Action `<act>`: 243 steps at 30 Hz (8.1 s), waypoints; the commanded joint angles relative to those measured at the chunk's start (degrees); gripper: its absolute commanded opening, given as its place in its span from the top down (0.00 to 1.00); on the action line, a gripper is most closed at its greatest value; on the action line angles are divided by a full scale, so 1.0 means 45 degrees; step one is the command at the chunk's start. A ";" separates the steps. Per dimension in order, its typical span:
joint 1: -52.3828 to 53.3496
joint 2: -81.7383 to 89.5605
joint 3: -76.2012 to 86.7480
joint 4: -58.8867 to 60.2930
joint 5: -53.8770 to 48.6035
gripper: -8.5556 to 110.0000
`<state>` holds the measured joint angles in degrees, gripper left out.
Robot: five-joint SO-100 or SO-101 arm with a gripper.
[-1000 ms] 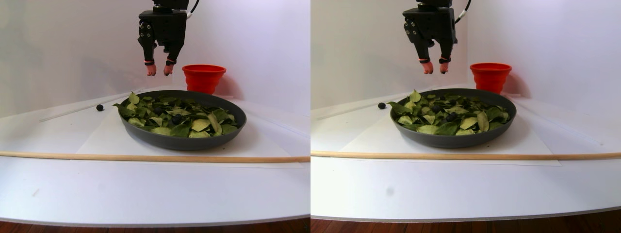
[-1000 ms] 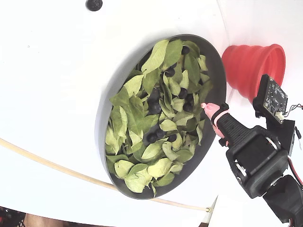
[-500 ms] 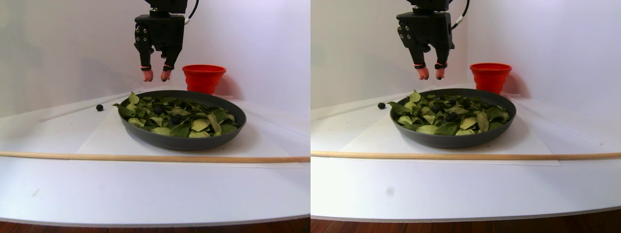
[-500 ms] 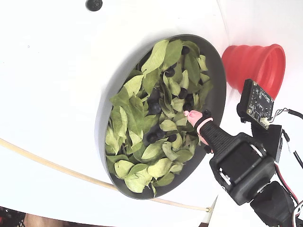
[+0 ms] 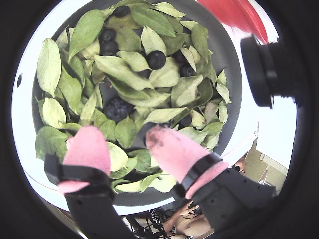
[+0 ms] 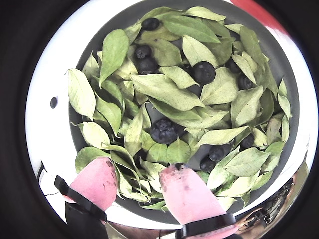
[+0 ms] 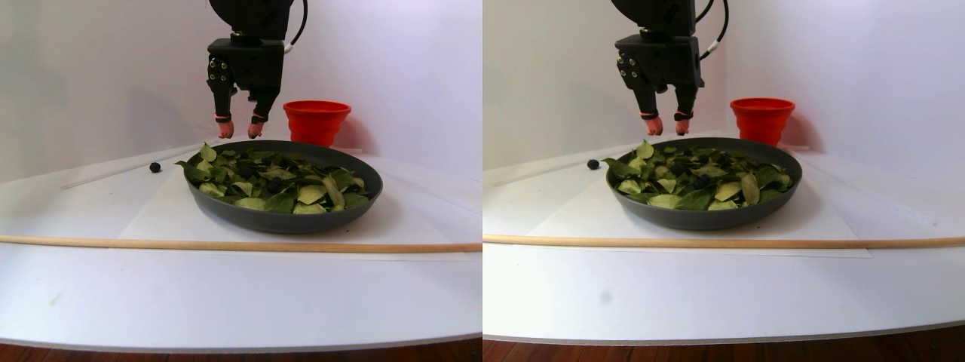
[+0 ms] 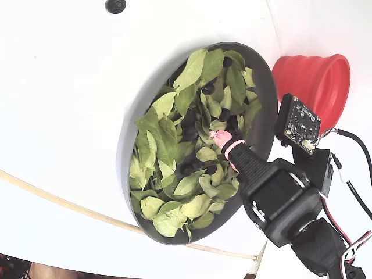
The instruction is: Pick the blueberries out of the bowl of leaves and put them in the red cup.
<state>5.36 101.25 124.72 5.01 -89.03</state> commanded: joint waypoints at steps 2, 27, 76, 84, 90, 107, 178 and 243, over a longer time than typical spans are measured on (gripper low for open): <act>0.0234 -0.0078 -0.0234 -0.0332 -0.0156 0.78; 0.0469 -0.1816 -0.0996 -0.1602 -0.0312 0.77; 0.0039 -0.3848 -0.2148 -0.2598 0.0625 0.77; 0.0020 -0.4082 -0.2266 -0.2695 0.0645 0.77; 0.0195 -0.4199 -0.2344 -0.2715 0.0508 0.77; 0.0410 -0.4766 -0.2324 -0.3105 0.0254 0.77; 0.0938 -0.2422 -0.2070 -0.2207 -0.0137 0.83; 0.3164 -0.2207 -0.6133 -0.1543 -0.1875 0.81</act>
<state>18.11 89.82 101.69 -2.02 -97.21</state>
